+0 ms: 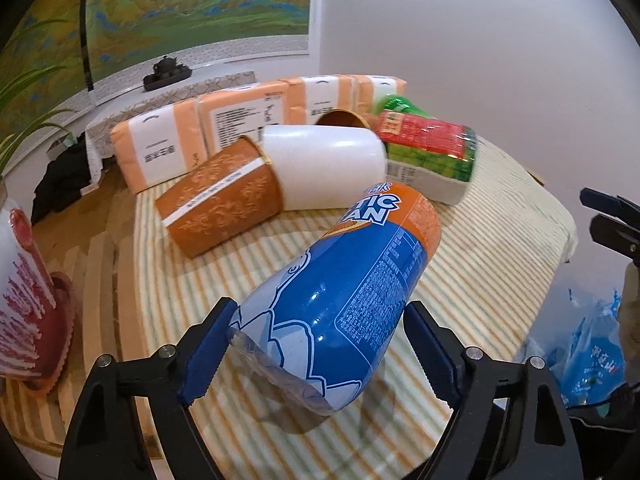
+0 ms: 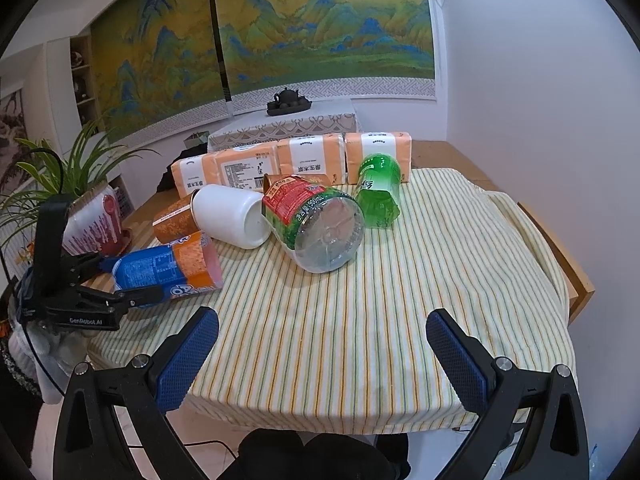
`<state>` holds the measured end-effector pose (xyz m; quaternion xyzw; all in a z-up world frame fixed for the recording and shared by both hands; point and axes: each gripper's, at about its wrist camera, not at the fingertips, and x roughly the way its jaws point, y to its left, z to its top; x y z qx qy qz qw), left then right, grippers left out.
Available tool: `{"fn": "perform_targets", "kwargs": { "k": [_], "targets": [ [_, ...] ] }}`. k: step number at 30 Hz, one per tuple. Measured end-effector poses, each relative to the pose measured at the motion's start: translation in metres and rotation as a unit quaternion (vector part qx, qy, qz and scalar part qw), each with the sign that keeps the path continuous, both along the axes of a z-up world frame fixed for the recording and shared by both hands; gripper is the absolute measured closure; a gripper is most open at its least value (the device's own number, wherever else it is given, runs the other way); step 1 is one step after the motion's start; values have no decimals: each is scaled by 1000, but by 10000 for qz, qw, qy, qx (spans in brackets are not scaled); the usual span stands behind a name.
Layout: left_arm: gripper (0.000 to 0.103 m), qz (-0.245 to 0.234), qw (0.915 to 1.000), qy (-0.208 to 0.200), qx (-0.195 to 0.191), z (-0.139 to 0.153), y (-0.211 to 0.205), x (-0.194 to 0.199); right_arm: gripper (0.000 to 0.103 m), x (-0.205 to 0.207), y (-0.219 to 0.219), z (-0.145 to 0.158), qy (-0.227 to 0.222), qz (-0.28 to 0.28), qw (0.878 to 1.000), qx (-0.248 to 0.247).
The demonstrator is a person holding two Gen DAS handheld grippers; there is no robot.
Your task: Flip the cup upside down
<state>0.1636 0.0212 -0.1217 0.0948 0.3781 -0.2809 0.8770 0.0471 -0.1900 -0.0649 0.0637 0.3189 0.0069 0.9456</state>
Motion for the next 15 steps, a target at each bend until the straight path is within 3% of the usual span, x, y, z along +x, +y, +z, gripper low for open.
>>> {"fn": "perform_targets", "kwargs": {
  "k": [8, 15],
  "targets": [
    [16, -401, 9992, -2, -32, 2, -35, -10, 1, 0, 2, -1, -22, 142, 9999, -33],
    [11, -234, 9997, 4, 0, 5, -42, -11, 0, 1, 4, -2, -8, 343, 9992, -190]
  ]
}}
